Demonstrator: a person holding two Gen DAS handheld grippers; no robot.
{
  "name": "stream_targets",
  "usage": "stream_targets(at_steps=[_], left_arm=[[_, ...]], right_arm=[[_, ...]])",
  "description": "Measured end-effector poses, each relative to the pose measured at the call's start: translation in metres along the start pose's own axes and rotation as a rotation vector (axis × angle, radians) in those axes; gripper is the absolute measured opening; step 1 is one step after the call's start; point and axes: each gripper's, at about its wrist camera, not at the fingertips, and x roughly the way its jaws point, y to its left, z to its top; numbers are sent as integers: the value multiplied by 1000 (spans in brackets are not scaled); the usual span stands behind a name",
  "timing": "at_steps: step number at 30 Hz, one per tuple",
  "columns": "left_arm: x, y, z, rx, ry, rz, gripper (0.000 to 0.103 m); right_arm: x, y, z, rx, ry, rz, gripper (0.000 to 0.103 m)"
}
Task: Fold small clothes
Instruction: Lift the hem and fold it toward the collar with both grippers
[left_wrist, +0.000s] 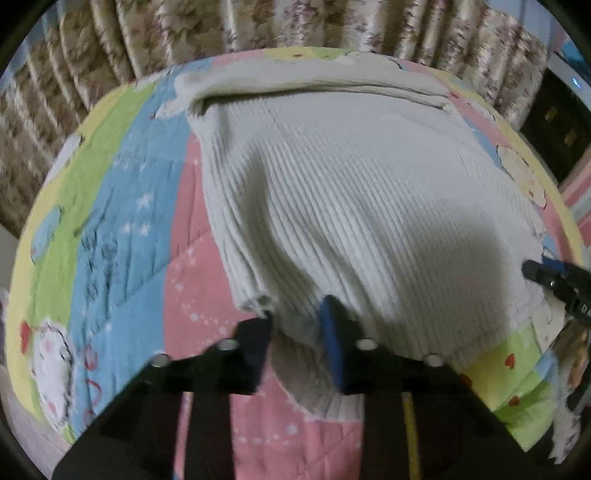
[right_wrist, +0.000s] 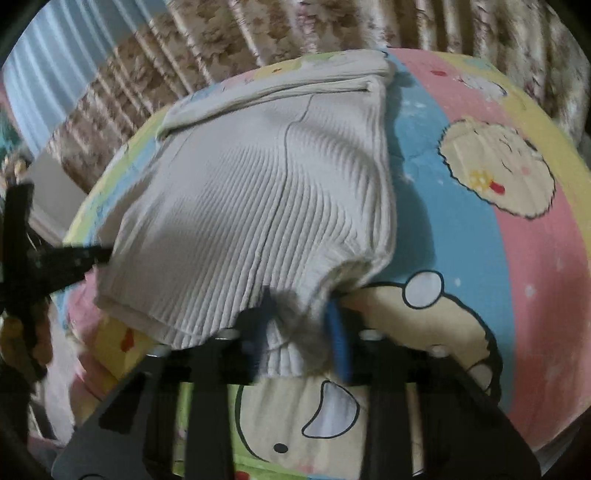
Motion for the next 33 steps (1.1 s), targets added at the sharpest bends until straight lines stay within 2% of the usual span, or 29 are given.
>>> stream_targets(at_steps=[3, 7, 13, 16, 20, 26, 33], left_arm=[[1, 10, 6, -18, -10, -1, 7], [5, 23, 11, -40, -10, -11, 6], [2, 17, 14, -6, -35, -18, 5], [0, 20, 20, -25, -57, -51, 5], [-2, 23, 31, -20, -89, -44, 5], [-1, 30, 60, -14, -142, -6, 5], [14, 48, 112, -44, -183, -21, 5]], right_arm=[[0, -3, 2, -6, 11, 25, 11], [0, -7, 7, -19, 11, 21, 10], [-4, 0, 17, -37, -18, 39, 10], [-7, 3, 24, -49, -42, 46, 10], [-6, 5, 38, -57, -63, 52, 10], [5, 0, 63, -66, -85, 49, 10], [23, -9, 119, -73, -131, 67, 10]])
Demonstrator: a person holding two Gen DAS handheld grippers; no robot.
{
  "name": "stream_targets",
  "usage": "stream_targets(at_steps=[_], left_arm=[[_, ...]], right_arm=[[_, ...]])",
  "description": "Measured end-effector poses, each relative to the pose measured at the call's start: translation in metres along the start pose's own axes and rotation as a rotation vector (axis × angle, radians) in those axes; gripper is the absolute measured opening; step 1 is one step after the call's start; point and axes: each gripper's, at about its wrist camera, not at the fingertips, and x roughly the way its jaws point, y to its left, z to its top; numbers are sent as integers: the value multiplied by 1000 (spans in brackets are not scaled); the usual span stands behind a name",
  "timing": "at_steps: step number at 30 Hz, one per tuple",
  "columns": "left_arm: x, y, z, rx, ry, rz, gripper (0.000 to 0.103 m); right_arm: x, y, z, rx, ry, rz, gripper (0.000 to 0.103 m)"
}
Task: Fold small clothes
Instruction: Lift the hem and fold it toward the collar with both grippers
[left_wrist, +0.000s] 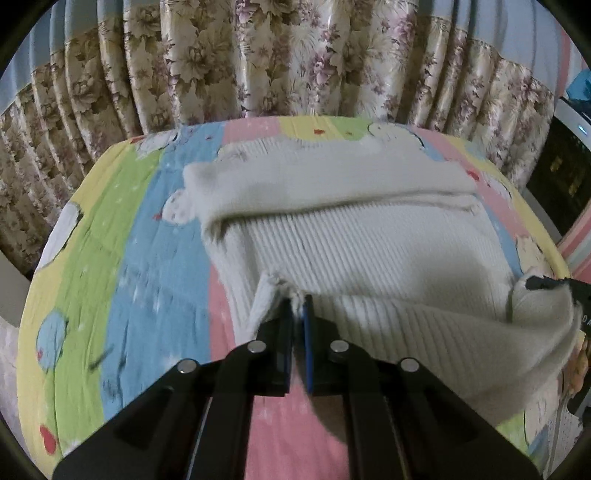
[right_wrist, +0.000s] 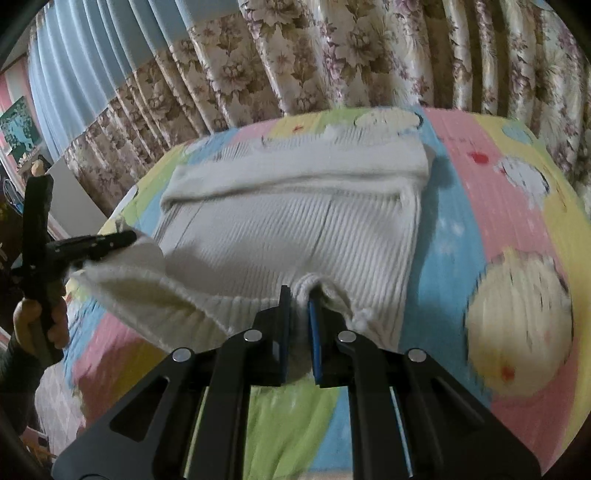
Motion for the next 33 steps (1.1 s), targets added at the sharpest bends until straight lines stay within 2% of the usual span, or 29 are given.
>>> stream_targets(at_steps=[6, 11, 17, 21, 22, 24, 26, 28, 30, 31, 33], left_arm=[[32, 9, 39, 5, -25, 14, 5], [50, 29, 76, -17, -73, 61, 5], [71, 58, 107, -75, -84, 82, 5], [89, 58, 114, -43, -68, 113, 5], [95, 57, 115, -34, -49, 113, 5], [106, 58, 116, -34, -1, 107, 8], [109, 63, 117, -50, 18, 85, 9], [107, 68, 119, -67, 24, 61, 9], [104, 77, 123, -110, 33, 10, 10], [103, 79, 125, -124, 37, -7, 11], [98, 85, 130, -155, 33, -52, 13]], right_arm=[[32, -24, 66, 9, -67, -5, 10], [62, -43, 115, -7, -120, -29, 10], [107, -74, 142, 39, -66, -81, 10], [116, -77, 149, 39, -73, -114, 11], [123, -78, 152, 44, -46, -123, 17], [135, -80, 153, 60, 3, -118, 21], [135, -78, 153, 53, 4, -115, 28], [129, -76, 152, 47, -14, -96, 49], [122, -74, 153, 43, -34, -76, 62], [117, -72, 154, 37, -45, -81, 67], [108, -72, 157, 31, -69, -91, 68]])
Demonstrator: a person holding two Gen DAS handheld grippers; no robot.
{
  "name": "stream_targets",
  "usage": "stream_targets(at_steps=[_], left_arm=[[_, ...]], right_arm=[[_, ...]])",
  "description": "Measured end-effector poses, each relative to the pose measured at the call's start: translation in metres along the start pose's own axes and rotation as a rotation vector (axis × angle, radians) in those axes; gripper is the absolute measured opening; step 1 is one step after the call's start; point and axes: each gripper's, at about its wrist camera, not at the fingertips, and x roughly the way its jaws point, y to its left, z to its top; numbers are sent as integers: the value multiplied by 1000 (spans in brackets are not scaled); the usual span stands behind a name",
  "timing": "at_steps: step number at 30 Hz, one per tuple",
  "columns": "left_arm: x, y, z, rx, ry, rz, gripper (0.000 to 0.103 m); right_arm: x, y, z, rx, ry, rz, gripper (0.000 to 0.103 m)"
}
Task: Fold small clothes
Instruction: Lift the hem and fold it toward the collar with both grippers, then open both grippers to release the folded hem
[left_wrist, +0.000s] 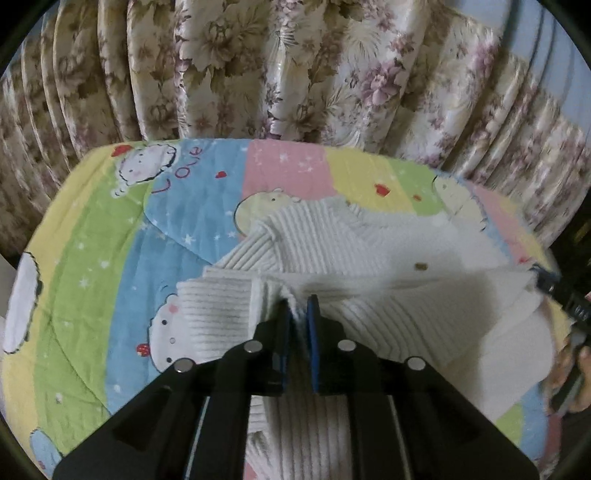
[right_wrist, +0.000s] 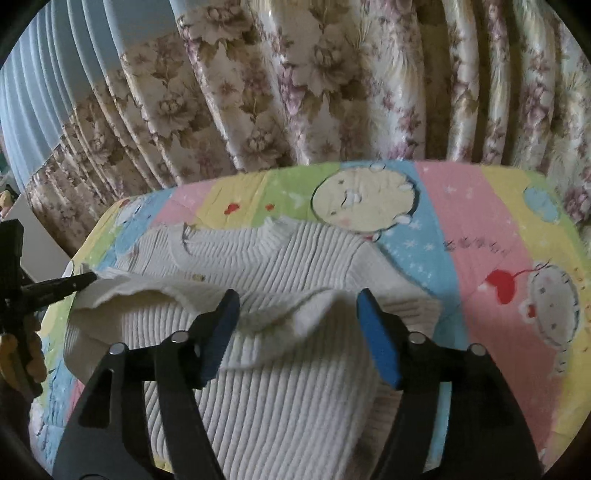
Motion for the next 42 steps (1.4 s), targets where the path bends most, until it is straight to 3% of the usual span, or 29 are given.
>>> stream_targets(at_steps=[5, 6, 8, 9, 11, 14, 20, 23, 24, 25, 26, 27, 30, 33, 37, 40, 42], left_arm=[[-10, -1, 12, -35, 6, -54, 20], [-11, -2, 14, -34, 4, -56, 28], [-14, -5, 17, -24, -1, -41, 62], [-17, -6, 19, -14, -25, 11, 90], [-23, -10, 22, 36, -78, 117, 93], [-21, -8, 26, 71, -64, 170, 93], [-6, -5, 8, 92, 5, 165, 93], [7, -10, -2, 110, 41, 172, 89], [11, -13, -5, 117, 46, 170, 74], [15, -14, -6, 117, 55, 172, 52], [18, -14, -7, 115, 67, 175, 39], [24, -13, -8, 111, 85, 174, 11], [26, -16, -9, 130, 68, 211, 9], [18, -15, -9, 143, 15, 263, 8], [7, 2, -6, 78, -39, 281, 8], [15, 5, -4, 68, 1, 268, 8], [23, -4, -5, 115, 20, 294, 8]], right_arm=[[-18, -5, 9, 19, -42, -9, 76], [-20, -7, 9, 22, -46, -15, 78], [-22, -10, 6, 28, -42, -19, 78], [-21, -10, 4, 27, -35, -26, 78], [-21, -11, -1, 23, -27, -34, 78], [-20, -11, -9, 20, -17, -42, 78], [-9, -18, -21, 29, 27, -48, 78], [1, -21, -23, 40, 55, -54, 73], [6, -22, -23, 43, 66, -54, 66], [8, -22, -23, 45, 74, -61, 50], [13, -22, -22, 45, 93, -68, 39], [15, -22, -22, 41, 99, -69, 18], [15, -7, -17, -50, 58, -117, 9], [13, 10, -9, -164, 14, -177, 8], [13, 6, 1, -197, -33, -228, 8], [23, -9, 1, -182, 8, -251, 8], [31, -20, -6, -157, 51, -256, 8]])
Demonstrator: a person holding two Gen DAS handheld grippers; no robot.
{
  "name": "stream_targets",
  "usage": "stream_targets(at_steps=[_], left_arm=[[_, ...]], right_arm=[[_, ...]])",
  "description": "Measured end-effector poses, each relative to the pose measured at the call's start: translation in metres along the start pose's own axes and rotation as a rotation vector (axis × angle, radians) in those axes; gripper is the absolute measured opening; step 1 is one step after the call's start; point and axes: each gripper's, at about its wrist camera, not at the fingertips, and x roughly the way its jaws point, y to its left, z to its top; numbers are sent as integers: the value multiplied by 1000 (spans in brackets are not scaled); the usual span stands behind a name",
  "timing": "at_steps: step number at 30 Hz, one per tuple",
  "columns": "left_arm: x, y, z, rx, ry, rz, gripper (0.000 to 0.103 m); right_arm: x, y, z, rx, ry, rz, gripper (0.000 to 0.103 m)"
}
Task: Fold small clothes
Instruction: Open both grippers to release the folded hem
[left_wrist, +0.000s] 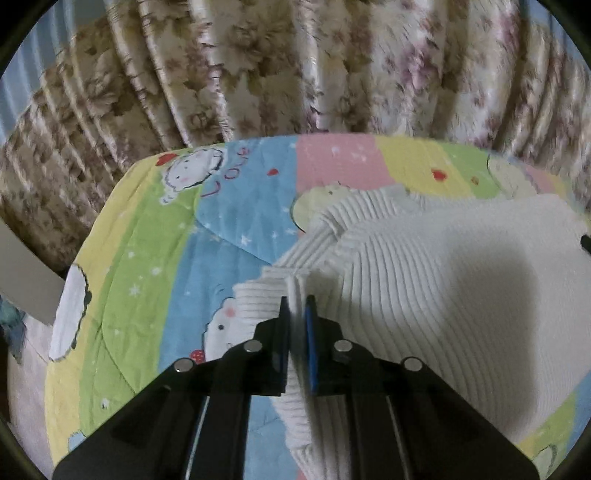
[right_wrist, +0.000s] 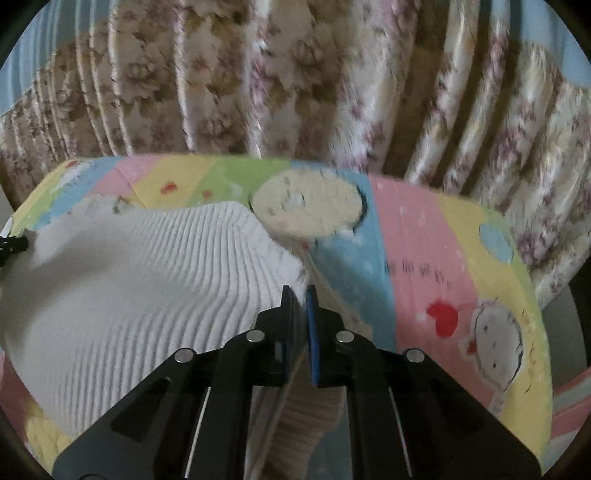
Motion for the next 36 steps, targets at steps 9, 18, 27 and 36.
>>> stream_targets(at_steps=[9, 18, 27, 36], left_arm=[[0, -9, 3, 47, 1, 51, 49], [-68, -37, -21, 18, -90, -57, 74], [-33, -110, -63, 151, -18, 0, 75], [-21, -99, -71, 109, -8, -33, 81]], right_arm=[[-25, 8, -9, 7, -47, 76, 57], [-83, 68, -42, 10, -92, 203, 67], [-50, 115, -75, -83, 28, 145, 60], [-53, 49, -101, 77, 30, 128, 52]])
